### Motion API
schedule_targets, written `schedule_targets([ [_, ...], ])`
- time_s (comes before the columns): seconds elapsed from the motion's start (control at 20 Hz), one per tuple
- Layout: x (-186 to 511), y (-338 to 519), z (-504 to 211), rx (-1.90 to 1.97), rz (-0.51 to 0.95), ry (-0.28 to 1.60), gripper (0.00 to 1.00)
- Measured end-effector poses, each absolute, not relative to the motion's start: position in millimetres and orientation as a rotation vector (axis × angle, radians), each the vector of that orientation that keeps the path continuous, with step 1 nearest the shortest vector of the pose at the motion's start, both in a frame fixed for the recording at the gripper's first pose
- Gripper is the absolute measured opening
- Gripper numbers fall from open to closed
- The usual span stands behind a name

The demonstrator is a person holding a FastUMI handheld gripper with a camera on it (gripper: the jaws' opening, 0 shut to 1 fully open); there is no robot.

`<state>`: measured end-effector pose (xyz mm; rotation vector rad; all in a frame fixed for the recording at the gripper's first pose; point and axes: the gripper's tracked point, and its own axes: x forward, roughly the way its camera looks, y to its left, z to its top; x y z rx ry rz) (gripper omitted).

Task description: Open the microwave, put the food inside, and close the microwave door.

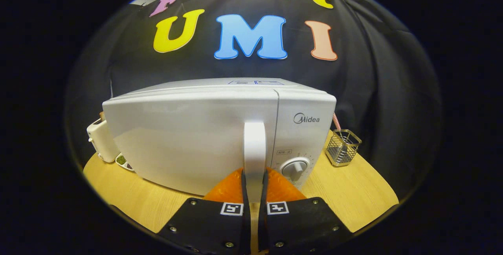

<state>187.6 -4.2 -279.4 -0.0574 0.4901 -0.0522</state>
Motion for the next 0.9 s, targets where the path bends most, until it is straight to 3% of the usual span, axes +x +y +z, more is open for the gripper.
schedule_targets([
  [0.45,179.1,-2.9,-280.3,-0.079,-0.089,0.522,0.08],
  [0.9,94.8,23.9,-271.1,-0.122,-0.089,0.490,0.08],
])
